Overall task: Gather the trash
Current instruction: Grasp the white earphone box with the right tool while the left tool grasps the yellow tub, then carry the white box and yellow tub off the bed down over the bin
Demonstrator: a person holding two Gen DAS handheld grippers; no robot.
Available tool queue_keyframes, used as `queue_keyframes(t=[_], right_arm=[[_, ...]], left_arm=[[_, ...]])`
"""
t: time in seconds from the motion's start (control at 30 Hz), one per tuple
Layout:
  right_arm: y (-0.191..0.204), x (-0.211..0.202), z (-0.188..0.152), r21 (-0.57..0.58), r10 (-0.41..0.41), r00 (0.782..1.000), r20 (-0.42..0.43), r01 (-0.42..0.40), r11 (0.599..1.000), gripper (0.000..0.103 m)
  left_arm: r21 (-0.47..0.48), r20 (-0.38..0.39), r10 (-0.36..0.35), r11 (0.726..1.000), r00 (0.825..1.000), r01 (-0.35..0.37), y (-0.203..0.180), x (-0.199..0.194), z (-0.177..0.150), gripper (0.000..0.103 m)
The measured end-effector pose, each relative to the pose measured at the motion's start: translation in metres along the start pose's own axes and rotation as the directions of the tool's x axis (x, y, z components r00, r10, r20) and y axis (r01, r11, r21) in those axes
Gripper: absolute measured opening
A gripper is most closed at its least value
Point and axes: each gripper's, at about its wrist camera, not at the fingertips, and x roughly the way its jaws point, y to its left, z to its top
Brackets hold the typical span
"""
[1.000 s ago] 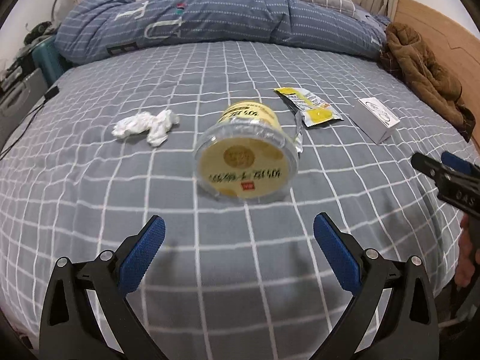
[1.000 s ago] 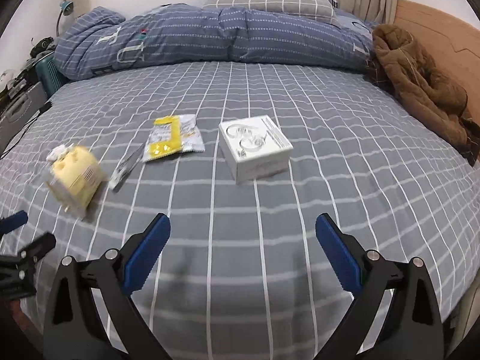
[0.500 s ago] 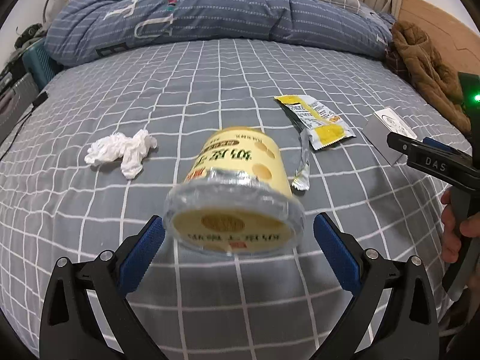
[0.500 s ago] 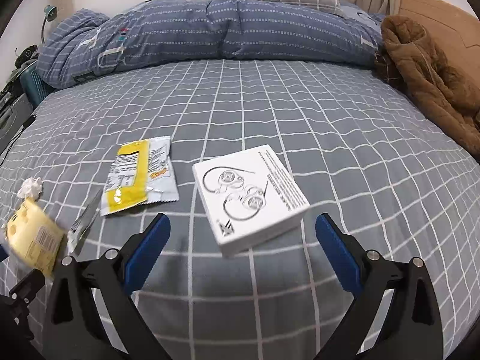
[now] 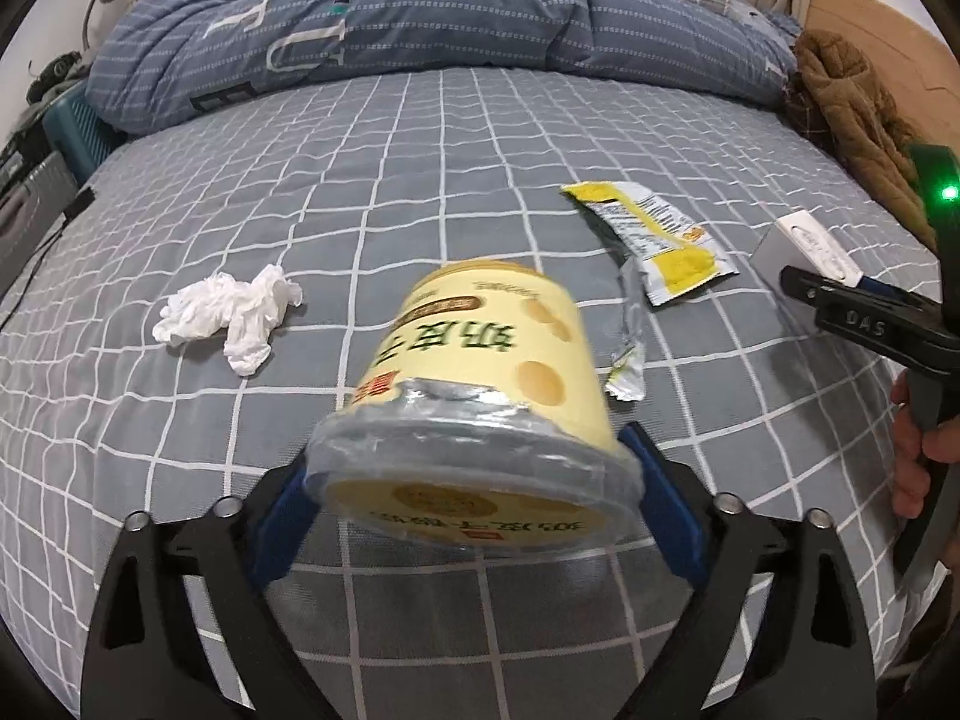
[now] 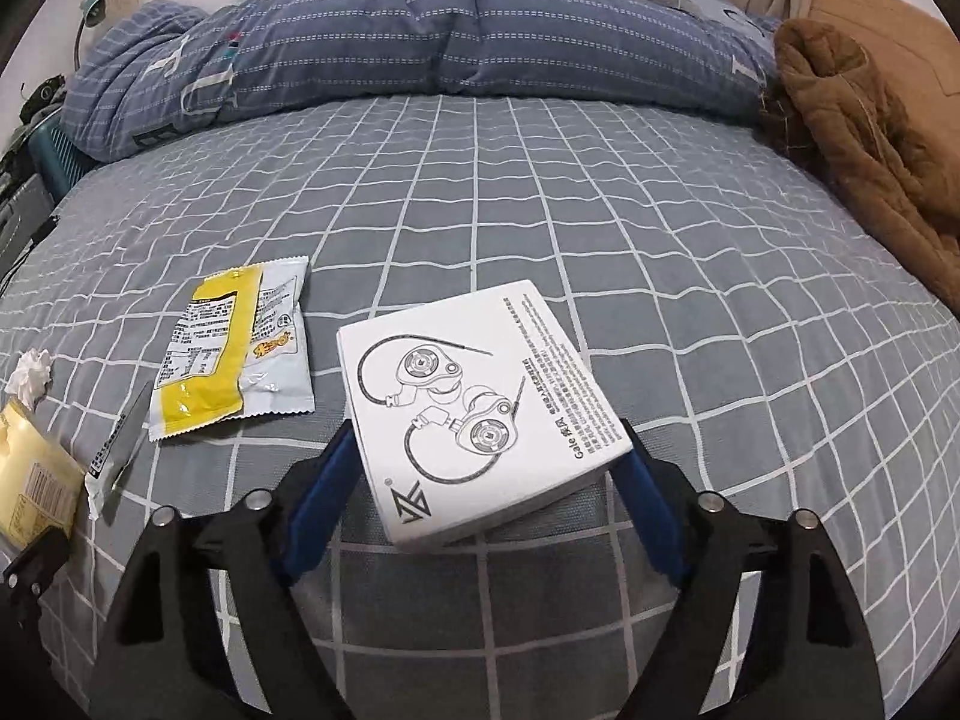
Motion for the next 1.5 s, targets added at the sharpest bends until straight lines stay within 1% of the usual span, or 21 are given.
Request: queue_keyframes(t=[0.07, 0.3, 0.4, 0.63, 0.8, 0.97, 1.1, 1.5], right_arm=[[0.0, -0.001, -0.001, -0.003, 0.004, 1.0, 0.007, -0.004, 1.0, 0.076], [0.008, -0.013, -0.006, -0.035, -0.018, 1.0, 0.022, 0.019, 0.999, 0.076], [0.014, -0.022, -0.008, -0.048, -0.032, 0.999, 0.036, 0.034, 0.998, 0.076], [0.022, -0.046, -0.017, -0.052, -0.032, 0.998, 0.055, 0.035, 0.998, 0.076], [0.019, -0.058, -0.025, -0.032, -0.023, 0.999, 0.045, 0.024, 0.999, 0.076], [0.018, -0.077, -0.031, -0.02, -0.024, 0.998, 0.062, 0.026, 0.999, 0.076], [0.016, -0.088, -0.038, 0.005, -0.019, 0.998, 0.056, 0.019, 1.0, 0.076], [0.029, -0.12, -0.065, 0.006, 0.0, 0.998, 0.058, 0.0, 1.0, 0.076]], left_arm=[[0.001, 0.009, -0.008, 1.0, 1.0, 0.008, 0.001, -0.001, 0.0, 0.086], [-0.013, 0.04, -0.015, 1.0, 0.999, 0.015, 0.004, -0.012, 0.0, 0.086], [-0.018, 0.057, -0.007, 1.0, 0.998, 0.008, 0.006, -0.019, 0.0, 0.086], [-0.021, 0.069, -0.013, 1.0, 0.998, 0.014, 0.007, -0.034, -0.005, 0.086], [-0.028, 0.082, -0.023, 0.999, 0.996, 0.026, 0.008, -0.047, -0.013, 0.086], [-0.037, 0.081, -0.028, 0.999, 0.996, 0.031, 0.007, -0.056, -0.023, 0.086], [-0.04, 0.089, -0.03, 0.999, 0.996, 0.034, 0.004, -0.066, -0.029, 0.086], [-0.045, 0.099, -0.037, 0.998, 0.994, 0.042, 0.001, -0.09, -0.05, 0.086]])
